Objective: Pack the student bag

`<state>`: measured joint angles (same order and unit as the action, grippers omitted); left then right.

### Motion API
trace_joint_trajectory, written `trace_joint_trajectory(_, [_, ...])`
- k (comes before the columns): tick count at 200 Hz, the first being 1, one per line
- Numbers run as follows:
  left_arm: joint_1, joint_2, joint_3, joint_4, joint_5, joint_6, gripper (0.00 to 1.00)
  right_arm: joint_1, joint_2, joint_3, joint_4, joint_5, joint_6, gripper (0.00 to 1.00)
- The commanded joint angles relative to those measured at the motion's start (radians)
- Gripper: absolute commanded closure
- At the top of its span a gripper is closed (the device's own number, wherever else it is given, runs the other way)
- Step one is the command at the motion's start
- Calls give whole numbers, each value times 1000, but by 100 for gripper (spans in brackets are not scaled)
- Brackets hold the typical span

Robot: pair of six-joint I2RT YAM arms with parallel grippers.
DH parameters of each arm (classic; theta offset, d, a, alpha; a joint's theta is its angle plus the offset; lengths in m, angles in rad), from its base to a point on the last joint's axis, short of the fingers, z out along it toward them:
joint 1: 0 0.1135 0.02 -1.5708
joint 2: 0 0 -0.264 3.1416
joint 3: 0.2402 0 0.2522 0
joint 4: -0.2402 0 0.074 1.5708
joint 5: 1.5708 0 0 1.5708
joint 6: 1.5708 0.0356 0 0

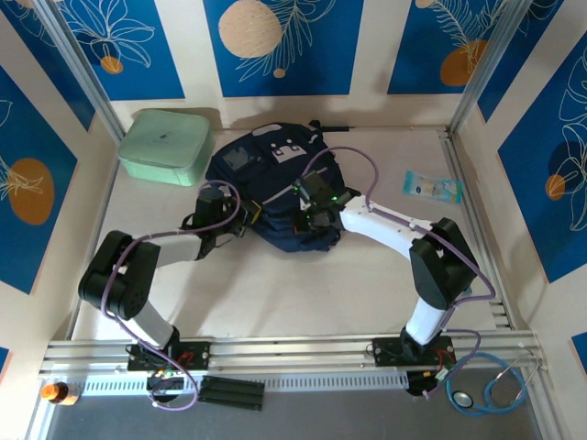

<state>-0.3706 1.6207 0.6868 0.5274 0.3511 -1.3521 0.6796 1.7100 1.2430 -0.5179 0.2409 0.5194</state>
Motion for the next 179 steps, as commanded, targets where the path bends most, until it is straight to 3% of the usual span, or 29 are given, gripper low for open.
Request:
trace_joint_trajectory(1, [20,-19,44,-57,22,72,100,-85,-47,-25,-60,137,-33,100])
trace_joint_trajectory(46, [16,-27,90,-144,58,157,100,-216,-38,10,-85,128,6,100])
trace_joint_trajectory(82, [13,2,211,-314,104,311,100,-227,-106,-55,-62,82,13,100])
trace_joint_trajectory(133, [22,96,450,-605,-2,607,79,-171,-256,-205,-8,-113,50,100])
trace_joint_trajectory(179, [52,88,465,-689,-117,648,59,-75,-239,-215,144,-345,120,100])
